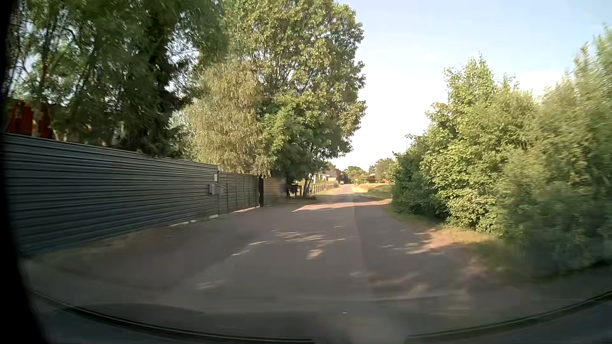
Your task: Follow the waypoints while adhering to traffic rules and regulations
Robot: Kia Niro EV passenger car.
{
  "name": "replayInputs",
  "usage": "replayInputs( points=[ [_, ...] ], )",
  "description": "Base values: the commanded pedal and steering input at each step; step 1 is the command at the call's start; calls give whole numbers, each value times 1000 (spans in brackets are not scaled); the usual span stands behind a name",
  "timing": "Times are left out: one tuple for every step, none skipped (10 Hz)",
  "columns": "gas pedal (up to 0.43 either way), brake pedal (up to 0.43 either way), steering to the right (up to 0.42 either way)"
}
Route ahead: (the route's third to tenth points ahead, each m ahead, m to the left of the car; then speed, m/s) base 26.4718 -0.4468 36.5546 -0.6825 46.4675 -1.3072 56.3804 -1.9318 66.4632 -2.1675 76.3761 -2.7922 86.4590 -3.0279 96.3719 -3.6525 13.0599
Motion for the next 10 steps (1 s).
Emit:
replayInputs(
  points=[
    [150,6,14],
    [150,6,14],
    [150,6,13],
    [150,6,12],
    [150,6,11],
    [150,6,10],
    [150,6,10],
    [150,6,9],
    [150,6,9],
    [150,6,9]
  ],
)
